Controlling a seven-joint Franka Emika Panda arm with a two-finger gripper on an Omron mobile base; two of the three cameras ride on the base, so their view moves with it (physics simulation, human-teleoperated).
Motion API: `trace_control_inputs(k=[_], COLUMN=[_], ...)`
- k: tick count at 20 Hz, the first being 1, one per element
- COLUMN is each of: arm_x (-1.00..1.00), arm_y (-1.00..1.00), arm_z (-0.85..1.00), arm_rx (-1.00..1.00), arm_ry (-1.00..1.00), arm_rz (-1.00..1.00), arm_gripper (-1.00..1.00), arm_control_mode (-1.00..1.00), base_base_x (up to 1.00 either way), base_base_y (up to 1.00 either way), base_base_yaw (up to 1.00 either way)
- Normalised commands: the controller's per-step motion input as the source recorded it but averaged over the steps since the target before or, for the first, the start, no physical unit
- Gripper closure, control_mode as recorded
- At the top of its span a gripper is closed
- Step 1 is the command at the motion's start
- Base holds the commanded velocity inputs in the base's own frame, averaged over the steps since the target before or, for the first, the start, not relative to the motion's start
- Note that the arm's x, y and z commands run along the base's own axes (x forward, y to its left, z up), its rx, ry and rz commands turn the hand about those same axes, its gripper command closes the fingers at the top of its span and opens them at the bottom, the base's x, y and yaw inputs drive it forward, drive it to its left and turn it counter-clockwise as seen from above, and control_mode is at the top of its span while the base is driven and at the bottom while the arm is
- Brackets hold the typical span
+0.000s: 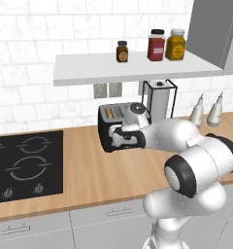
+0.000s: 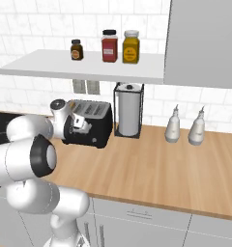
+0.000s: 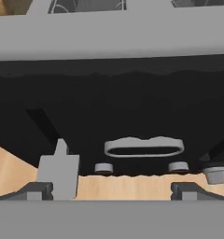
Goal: Start the toaster. Once the lever pops up, take the bread to the plate on the dining counter.
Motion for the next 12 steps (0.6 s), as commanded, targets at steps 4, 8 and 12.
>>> trace_control_inputs(k=[4,8,12], arm_x=[0.0,0.0,0.0], arm_y=[0.0,0.0,0.0], arm_z=[-0.2,-0.19,-0.09], arm_rx=[0.0,0.0,0.0], arm_ry=[0.0,0.0,0.0], arm_rz=[0.0,0.0,0.0], arm_gripper=[-1.0,-1.0,-1.0], arm_control_mode=[-1.0,-1.0,-1.0], base_base_x=[0.0,0.0,0.0], base_base_y=[0.0,0.0,0.0], base_base_yaw=[0.0,0.0,0.0])
